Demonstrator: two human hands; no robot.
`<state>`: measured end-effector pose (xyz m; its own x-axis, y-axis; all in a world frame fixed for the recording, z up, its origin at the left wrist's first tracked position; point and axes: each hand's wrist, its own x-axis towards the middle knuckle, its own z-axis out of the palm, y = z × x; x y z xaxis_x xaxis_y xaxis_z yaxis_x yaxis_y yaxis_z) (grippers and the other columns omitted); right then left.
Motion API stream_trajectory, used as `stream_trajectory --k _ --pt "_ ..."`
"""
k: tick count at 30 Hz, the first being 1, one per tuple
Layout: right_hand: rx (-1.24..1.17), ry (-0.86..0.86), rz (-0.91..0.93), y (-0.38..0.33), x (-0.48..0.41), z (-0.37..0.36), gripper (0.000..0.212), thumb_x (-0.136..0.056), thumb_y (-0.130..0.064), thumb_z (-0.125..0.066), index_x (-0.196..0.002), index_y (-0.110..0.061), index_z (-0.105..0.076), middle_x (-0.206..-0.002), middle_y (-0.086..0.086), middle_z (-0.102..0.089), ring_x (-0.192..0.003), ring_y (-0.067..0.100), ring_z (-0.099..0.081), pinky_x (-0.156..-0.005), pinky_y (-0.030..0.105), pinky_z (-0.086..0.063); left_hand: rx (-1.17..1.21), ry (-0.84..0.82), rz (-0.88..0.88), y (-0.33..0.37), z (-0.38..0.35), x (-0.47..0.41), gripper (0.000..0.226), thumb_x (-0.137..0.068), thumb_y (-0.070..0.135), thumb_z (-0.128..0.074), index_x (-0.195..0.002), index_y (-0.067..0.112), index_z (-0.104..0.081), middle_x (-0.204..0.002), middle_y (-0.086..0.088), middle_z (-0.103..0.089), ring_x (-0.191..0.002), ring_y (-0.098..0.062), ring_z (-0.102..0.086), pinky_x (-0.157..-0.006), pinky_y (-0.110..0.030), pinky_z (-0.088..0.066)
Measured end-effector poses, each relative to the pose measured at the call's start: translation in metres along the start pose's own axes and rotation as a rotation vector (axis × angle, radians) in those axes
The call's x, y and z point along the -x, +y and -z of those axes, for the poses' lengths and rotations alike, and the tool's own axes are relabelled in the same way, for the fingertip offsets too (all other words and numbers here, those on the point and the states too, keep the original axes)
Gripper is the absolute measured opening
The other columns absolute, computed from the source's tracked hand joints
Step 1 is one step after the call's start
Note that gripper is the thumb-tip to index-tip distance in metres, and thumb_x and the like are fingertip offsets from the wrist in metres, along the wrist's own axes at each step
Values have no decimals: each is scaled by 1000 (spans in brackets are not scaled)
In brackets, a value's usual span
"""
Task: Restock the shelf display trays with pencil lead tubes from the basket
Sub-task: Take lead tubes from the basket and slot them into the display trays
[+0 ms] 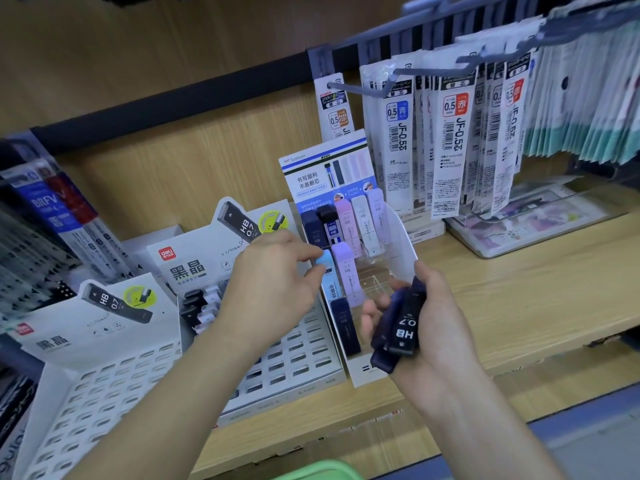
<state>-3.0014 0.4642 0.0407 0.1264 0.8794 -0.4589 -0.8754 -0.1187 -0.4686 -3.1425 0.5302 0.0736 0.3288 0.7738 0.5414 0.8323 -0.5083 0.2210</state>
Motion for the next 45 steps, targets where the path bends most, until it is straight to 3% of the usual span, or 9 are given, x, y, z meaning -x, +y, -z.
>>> stream_trajectory --k 3,5,9,14,18,23,28,34,45 --pt "37 -98 -12 1 0 1 12 -89 -11 -62 -97 -8 -54 -73 10 -56 -48 18 -58 -41 23 -48 -41 5 -32 -1 -1 -2 22 -81 30 -74 -101 20 -75 -92 4 -65 -84 -14 -53 -79 -25 -42" --pt "92 -153 18 0 1 3 21 -87 0 -60 -102 -12 -52 -74 10 -58 -46 15 -53 -37 21 -42 -99 2 -74 0 -2 -4 23 -81 32 -74 -100 19 -75 -91 3 -65 -92 -19 -56 -81 -32 -47" --pt "195 -177 100 -7 2 3 20 -87 -1 -64 -100 -13 -57 -74 9 -61 -44 12 -50 -37 20 -41 -150 -23 -82 2 -1 -11 20 -81 33 -74 -96 20 -75 -91 2 -65 -96 -22 -55 -79 -40 -50" --pt "211 -163 145 -15 1 6 7 -93 -12 -62 -99 -10 -61 -86 11 -73 -51 13 -61 -40 20 -46 -306 -13 -288 0 1 -7 14 -71 27 -82 -76 16 -73 -76 5 -64 -78 -23 -60 -49 -37 -53" --pt "205 -155 144 -19 0 7 4 -94 -14 -62 -96 -12 -59 -88 12 -74 -48 12 -54 -38 18 -43 -56 -106 -70 4 7 -12 12 -79 31 -76 -85 22 -70 -77 13 -63 -74 -10 -57 -69 -30 -50" --pt "204 -155 168 -29 3 8 10 -95 -17 -61 -98 -8 -60 -95 12 -76 -45 12 -54 -37 18 -43 316 -16 208 7 35 -28 13 -76 21 -79 -77 27 -68 -71 10 -68 -66 -2 -62 -64 -13 -51" --pt "204 -138 196 -35 2 10 11 -98 -22 -55 -99 -11 -53 -98 12 -76 -41 11 -49 -35 16 -39 534 90 219 26 53 -47 14 -81 17 -76 -87 29 -73 -73 10 -72 -68 -9 -69 -57 -32 -59" --pt "202 -85 246 -41 2 13 10 -98 -23 -55 -96 -14 -51 -93 10 -77 -40 11 -42 -34 17 -35 244 -107 86 42 9 -47 13 -83 25 -74 -95 25 -75 -81 15 -71 -74 4 -62 -71 -10 -49" --pt "243 -134 237 -38 -1 15 16 -95 -22 -58 -103 -8 -58 -94 6 -76 -48 12 -48 -35 18 -34 -79 -152 -121 35 -20 -38 21 -87 26 -66 -106 20 -71 -102 2 -64 -100 -19 -55 -87 -32 -43"
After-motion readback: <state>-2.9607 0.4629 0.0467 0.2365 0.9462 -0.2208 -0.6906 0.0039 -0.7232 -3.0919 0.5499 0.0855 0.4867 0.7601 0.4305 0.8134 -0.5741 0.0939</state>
